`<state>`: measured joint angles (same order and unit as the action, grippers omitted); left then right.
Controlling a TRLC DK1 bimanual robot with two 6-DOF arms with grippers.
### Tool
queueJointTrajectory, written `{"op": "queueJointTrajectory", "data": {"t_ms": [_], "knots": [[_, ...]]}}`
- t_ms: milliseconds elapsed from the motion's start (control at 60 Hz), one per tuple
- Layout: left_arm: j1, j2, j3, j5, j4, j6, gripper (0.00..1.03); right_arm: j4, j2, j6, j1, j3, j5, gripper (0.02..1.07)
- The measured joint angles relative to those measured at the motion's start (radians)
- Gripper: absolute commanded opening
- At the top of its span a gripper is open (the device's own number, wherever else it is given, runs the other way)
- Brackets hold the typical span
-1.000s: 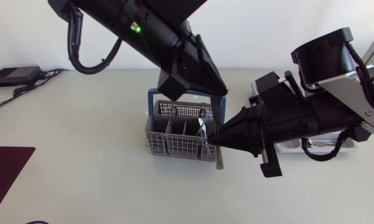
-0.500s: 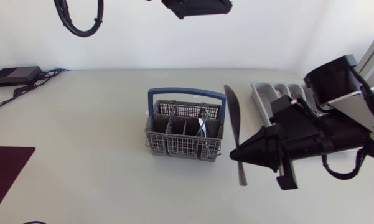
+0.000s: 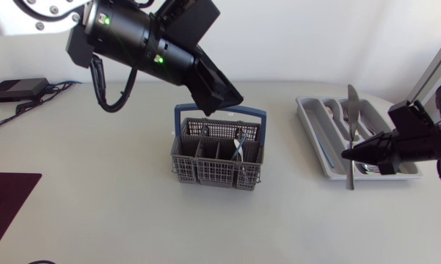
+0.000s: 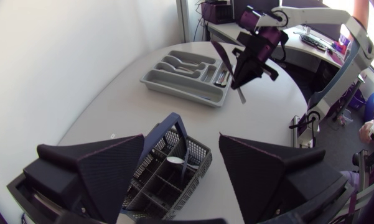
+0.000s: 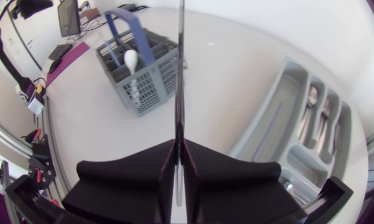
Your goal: Sort the cutlery from the basket into the organizer compartments.
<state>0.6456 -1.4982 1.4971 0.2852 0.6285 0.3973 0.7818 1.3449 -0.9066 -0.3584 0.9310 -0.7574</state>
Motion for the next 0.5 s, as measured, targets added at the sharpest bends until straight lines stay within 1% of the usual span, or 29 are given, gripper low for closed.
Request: {"op": "queueJointTrajectory", "data": {"t_ms": [117,233,500], "knots": [[0.008,0.017,-0.054,-0.028,-0.018,0.012,0.83,-0.002,0.123,0.001,-0.083,0.145,0.038,0.07],[0.019,0.026,-0.095,-0.064,-0.04,0.022,0.83,-0.019,0.254,0.034,-0.135,0.288,0.083,0.07],[0.045,0.039,-0.176,-0.135,-0.075,0.022,0.83,-0.052,0.555,0.159,-0.21,0.617,0.203,0.07]]}}
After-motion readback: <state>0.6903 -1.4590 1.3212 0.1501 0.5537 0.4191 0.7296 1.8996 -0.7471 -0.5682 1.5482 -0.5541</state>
